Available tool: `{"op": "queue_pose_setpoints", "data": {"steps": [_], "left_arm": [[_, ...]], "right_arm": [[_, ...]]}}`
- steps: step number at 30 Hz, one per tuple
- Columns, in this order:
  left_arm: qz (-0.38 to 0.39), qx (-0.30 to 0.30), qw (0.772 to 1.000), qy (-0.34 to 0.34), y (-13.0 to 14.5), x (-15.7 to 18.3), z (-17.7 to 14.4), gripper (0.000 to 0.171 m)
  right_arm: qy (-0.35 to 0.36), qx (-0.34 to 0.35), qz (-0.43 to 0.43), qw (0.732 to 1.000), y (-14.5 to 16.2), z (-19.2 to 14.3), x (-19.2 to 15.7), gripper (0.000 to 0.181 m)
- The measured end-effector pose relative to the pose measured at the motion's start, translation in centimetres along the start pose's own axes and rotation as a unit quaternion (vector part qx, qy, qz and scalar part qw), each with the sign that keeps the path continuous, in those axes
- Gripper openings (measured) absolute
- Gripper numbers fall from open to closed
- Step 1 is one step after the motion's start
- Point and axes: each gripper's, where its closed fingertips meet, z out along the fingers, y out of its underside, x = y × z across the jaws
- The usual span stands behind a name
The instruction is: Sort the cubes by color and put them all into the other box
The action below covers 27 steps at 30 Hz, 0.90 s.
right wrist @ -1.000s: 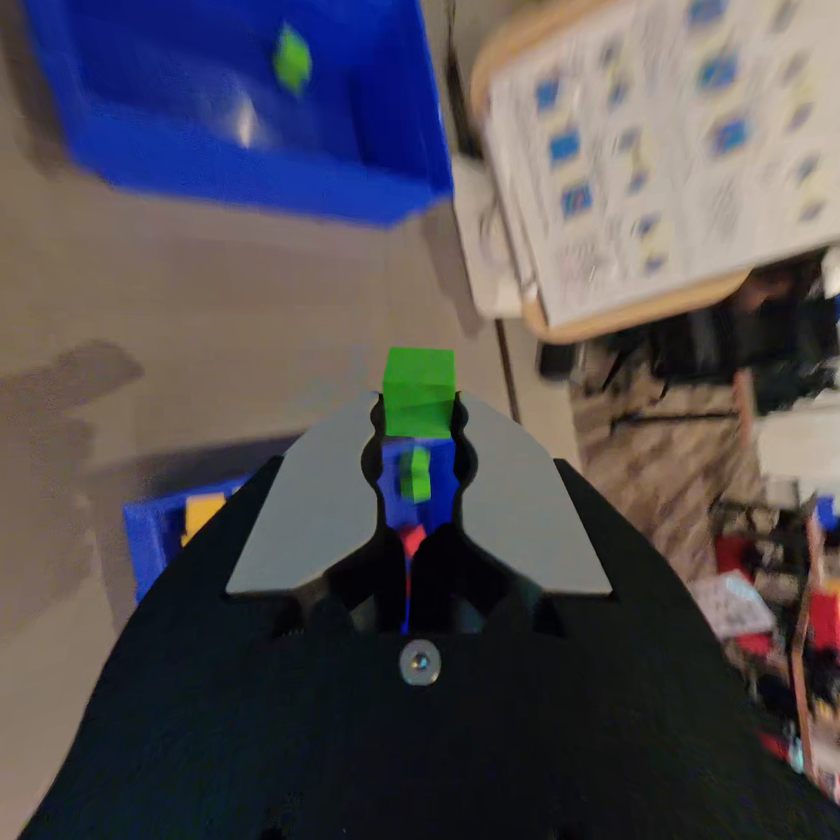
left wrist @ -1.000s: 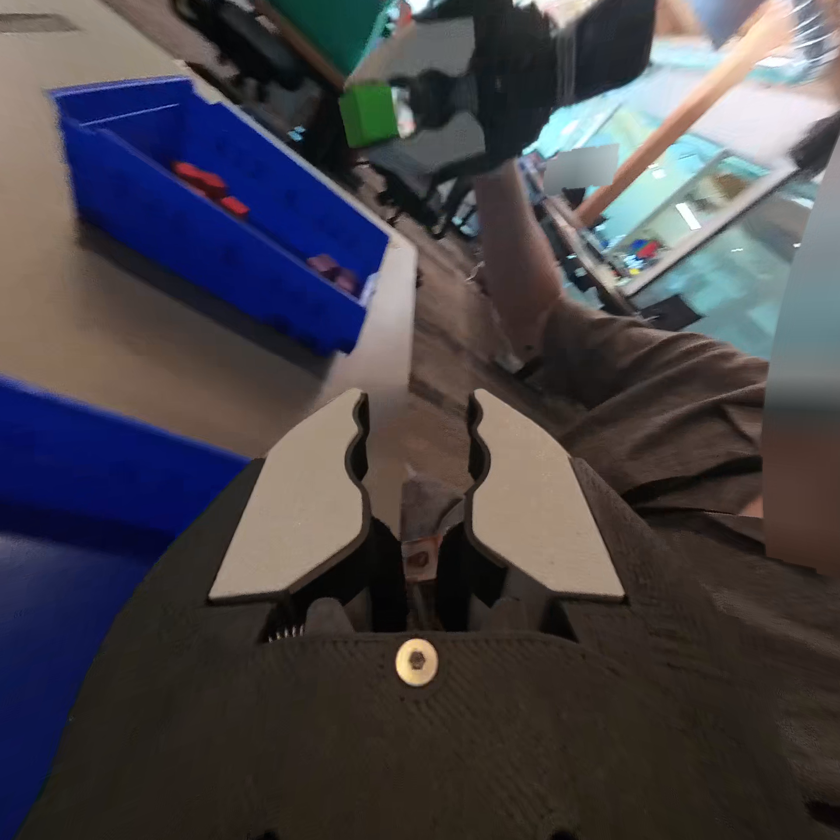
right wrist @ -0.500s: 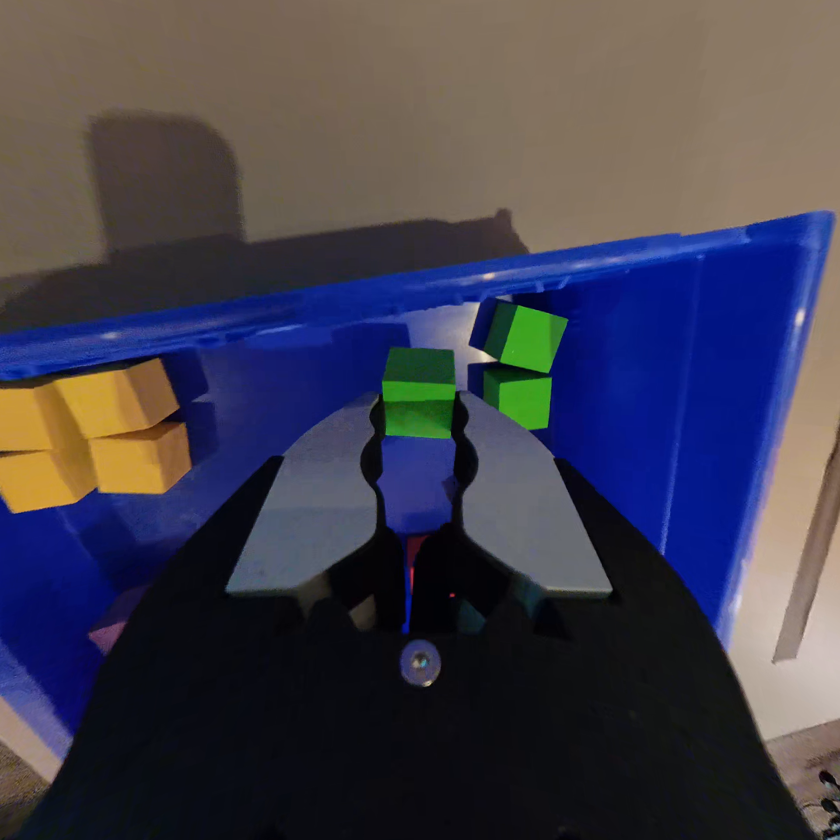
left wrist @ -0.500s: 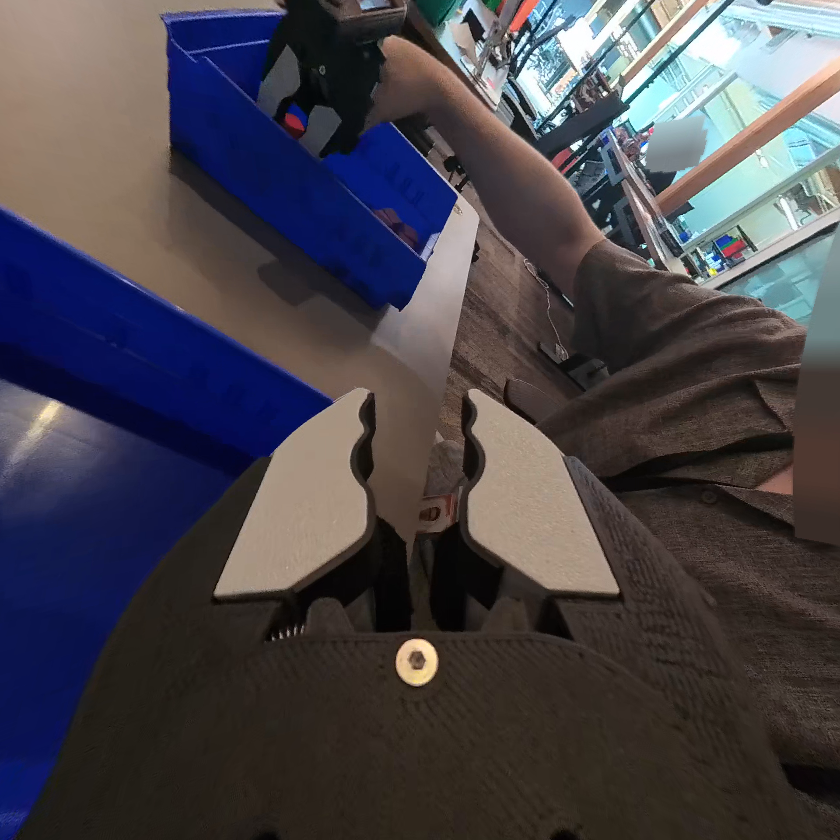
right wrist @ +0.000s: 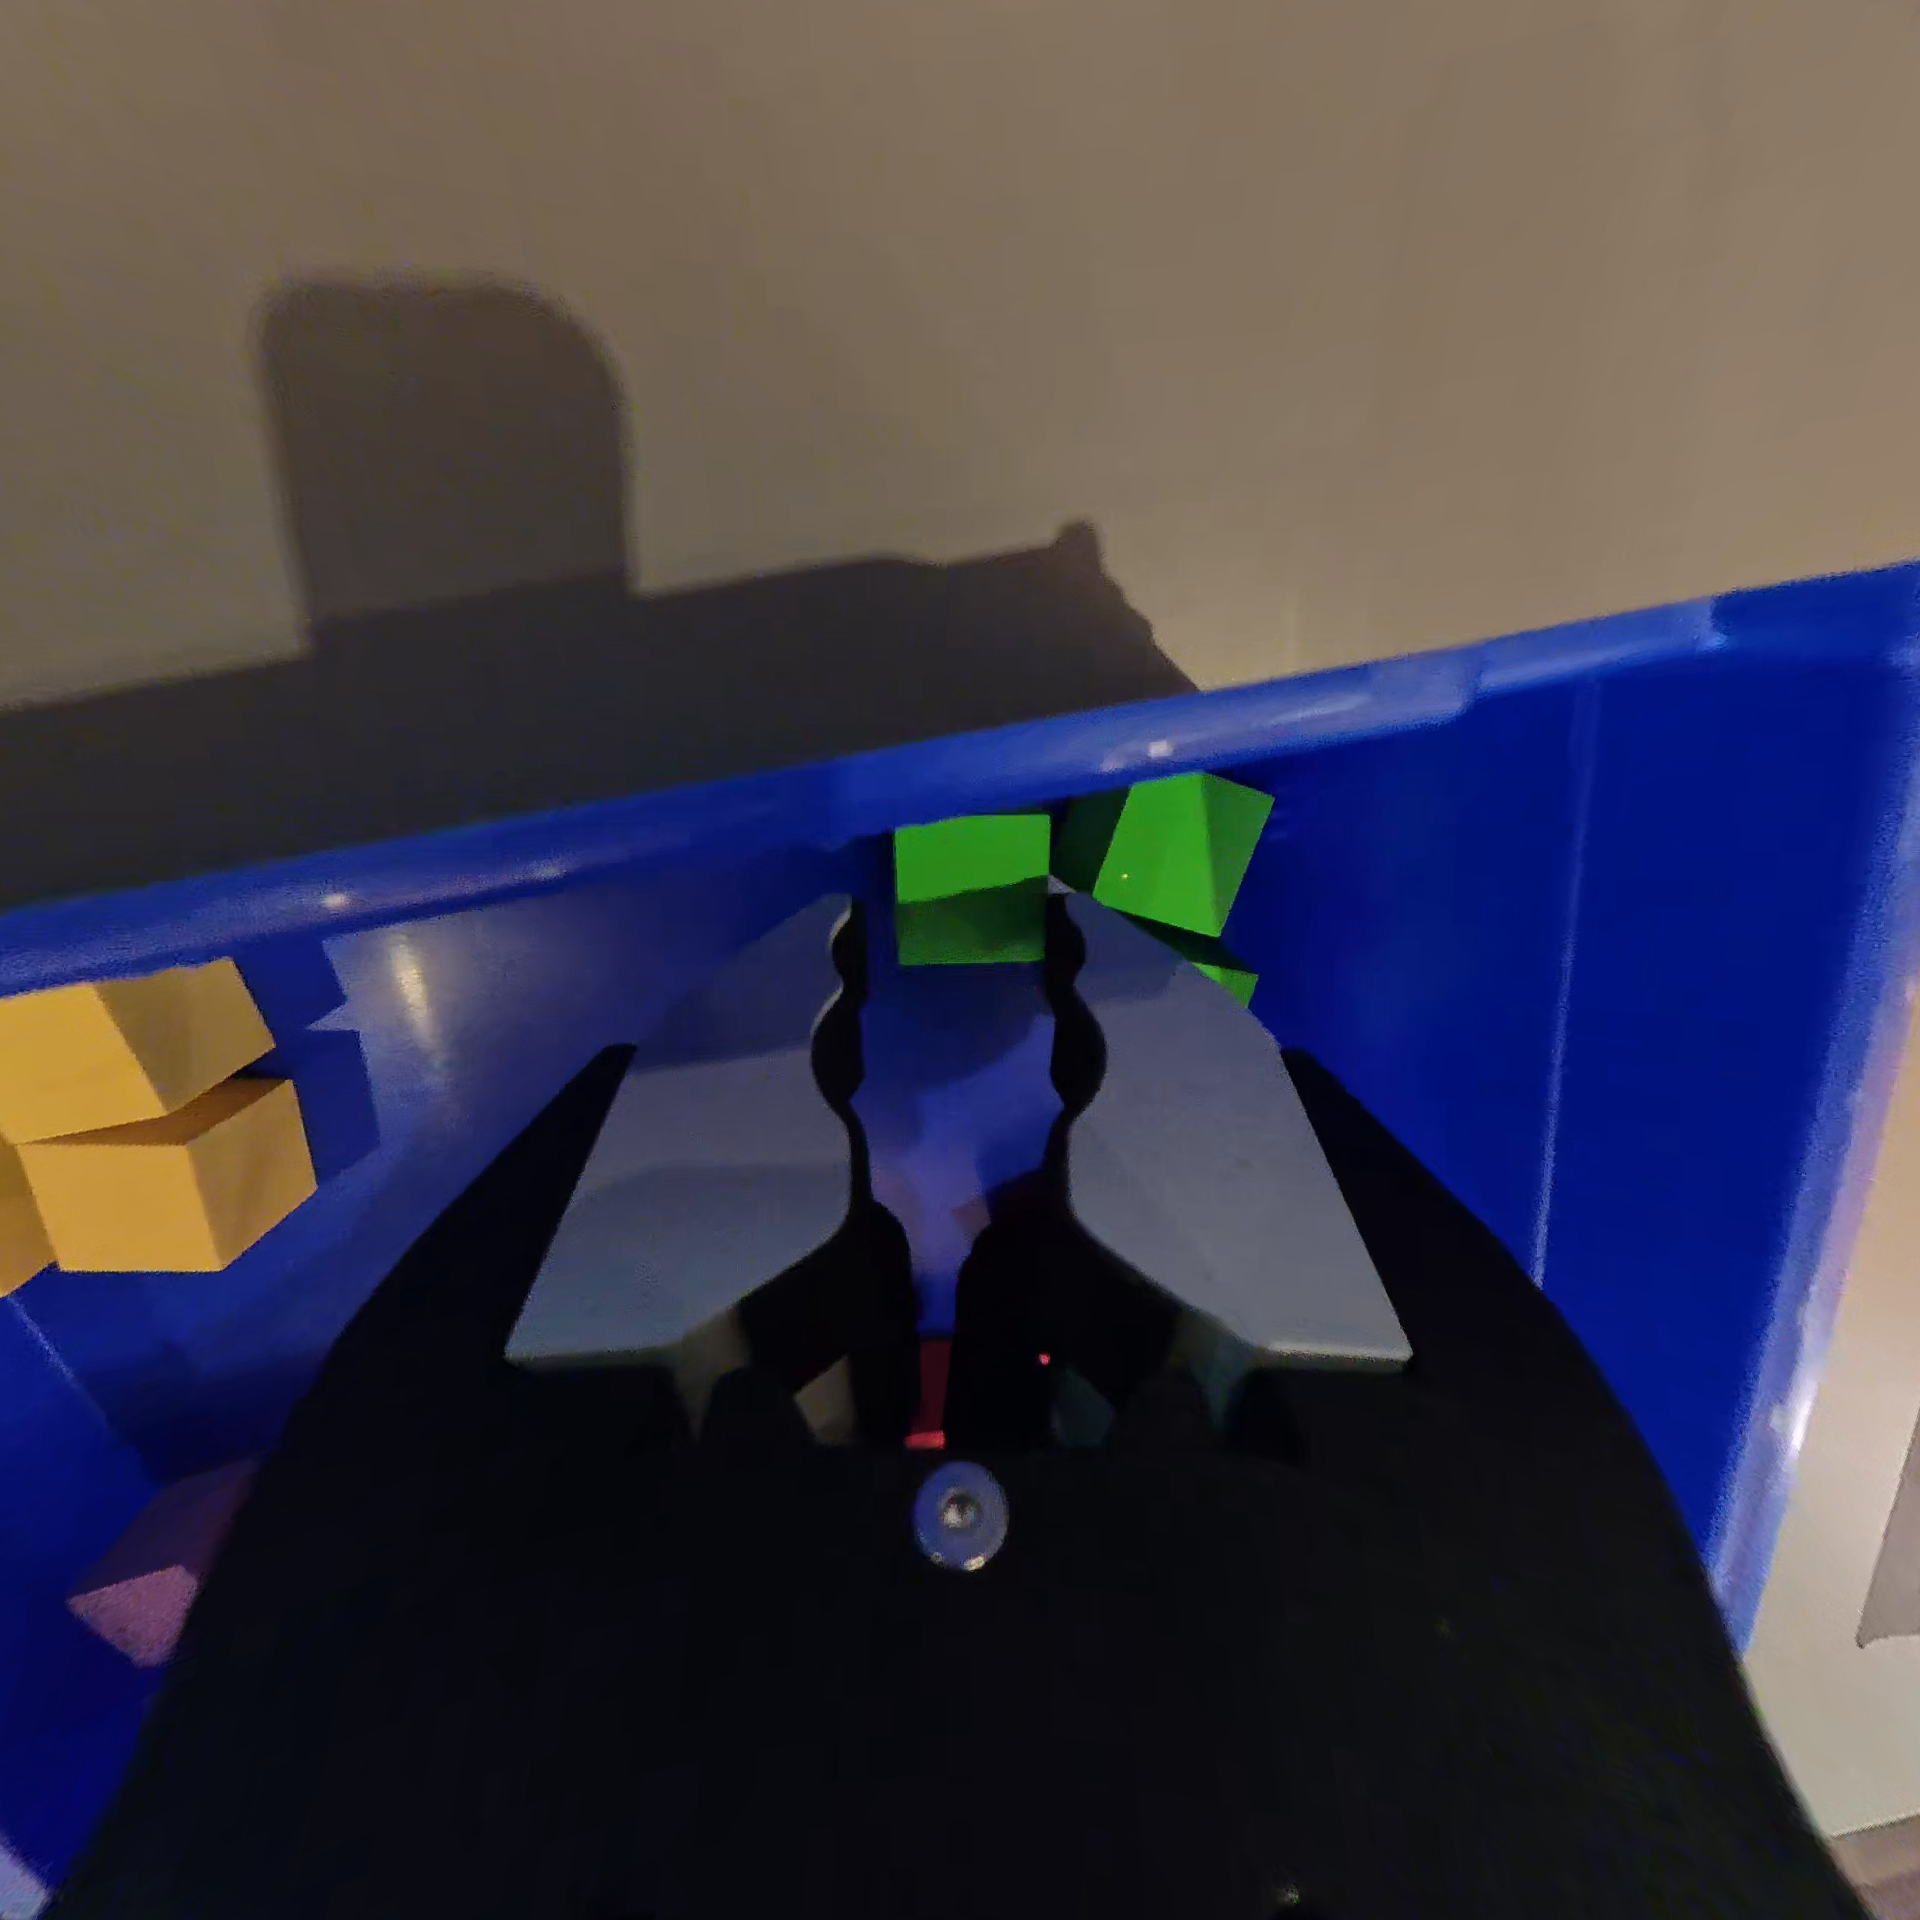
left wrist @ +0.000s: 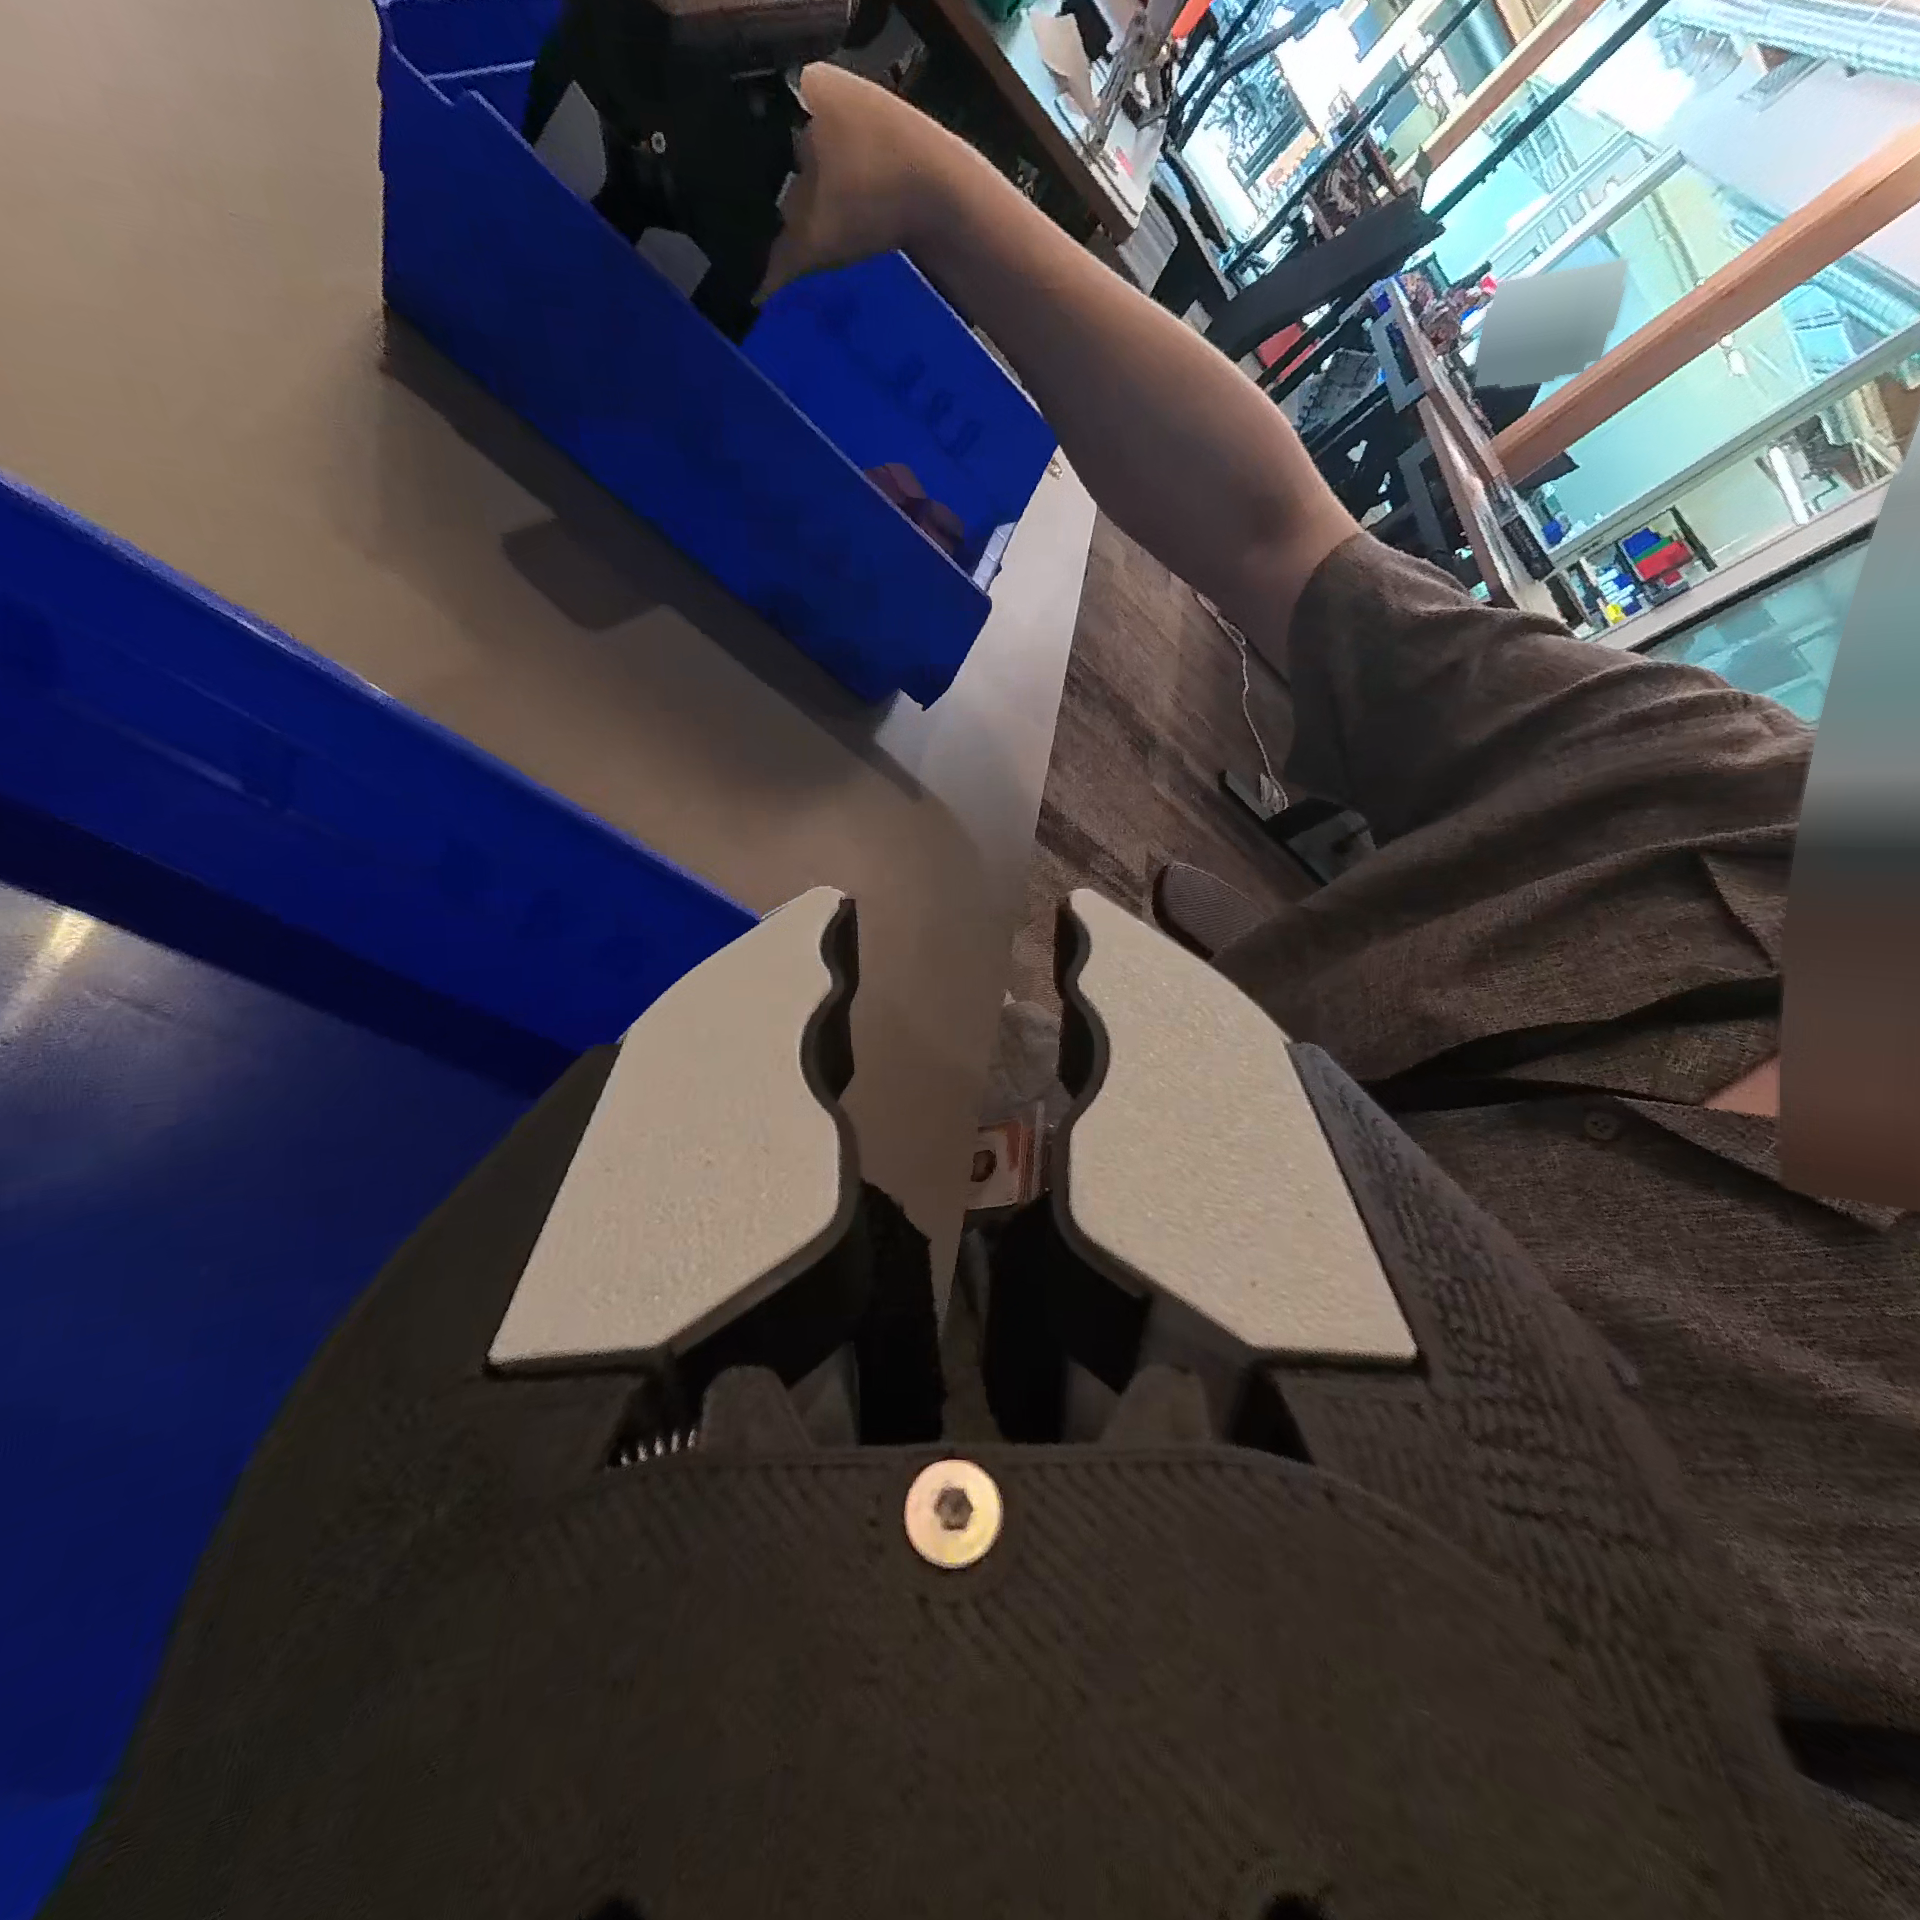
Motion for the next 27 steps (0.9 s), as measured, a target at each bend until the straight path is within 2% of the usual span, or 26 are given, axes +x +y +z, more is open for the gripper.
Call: {"op": "queue_pose_setpoints", "data": {"steps": [4, 6, 8, 10, 11, 14, 16, 17, 18, 22, 27], "left_arm": [[0.009, -0.015, 0.999, -0.044, -0.2, -1.4, -0.2, 0.037], [0.033, -0.040, 0.992, -0.111, -0.7, -3.6, -1.0, 0.038], [0.090, -0.089, 0.972, -0.196, -1.3, -6.5, -2.3, 0.041], [0.184, -0.169, 0.931, -0.265, -1.7, -9.5, -3.5, 0.042], [0.235, -0.216, 0.900, -0.297, -1.7, -11.2, -4.0, 0.042], [0.340, -0.405, 0.771, -0.355, 0.5, -16.6, -5.8, 0.046], [0.352, -0.522, 0.691, -0.355, 2.7, -19.6, -7.2, 0.048], [0.357, -0.561, 0.662, -0.347, 3.6, -20.7, -7.7, 0.048], [0.365, -0.582, 0.645, -0.333, 4.2, -21.7, -7.9, 0.048], [0.384, -0.612, 0.619, -0.307, 5.2, -24.3, -7.4, 0.050], [0.383, -0.640, 0.599, -0.291, 5.9, -26.0, -7.3, 0.050]], "right_arm": [[0.004, -0.002, 0.009, 1.000, 0.4, -1.0, -0.5, 0.039], [0.013, 0.003, 0.011, 1.000, 0.6, -2.1, -0.9, 0.040], [0.029, 0.008, 0.007, 1.000, 0.7, -3.5, -1.6, 0.041], [0.049, 0.024, -0.001, 0.999, 0.3, -5.0, -2.4, 0.041], [0.060, 0.033, -0.006, 0.998, 0.1, -5.8, -2.8, 0.041], [0.086, 0.058, -0.023, 0.994, -0.6, -7.8, -4.4, 0.040], [0.097, 0.068, -0.036, 0.992, -0.9, -8.6, -5.6, 0.039], [0.104, 0.071, -0.041, 0.991, -0.9, -9.0, -6.2, 0.039], [0.108, 0.072, -0.046, 0.990, -0.9, -9.3, -6.7, 0.039], [0.116, 0.085, -0.053, 0.988, -0.9, -10.2, -8.3, 0.038], [0.128, 0.083, -0.060, 0.986, -0.7, -10.9, -9.3, 0.036]]}}
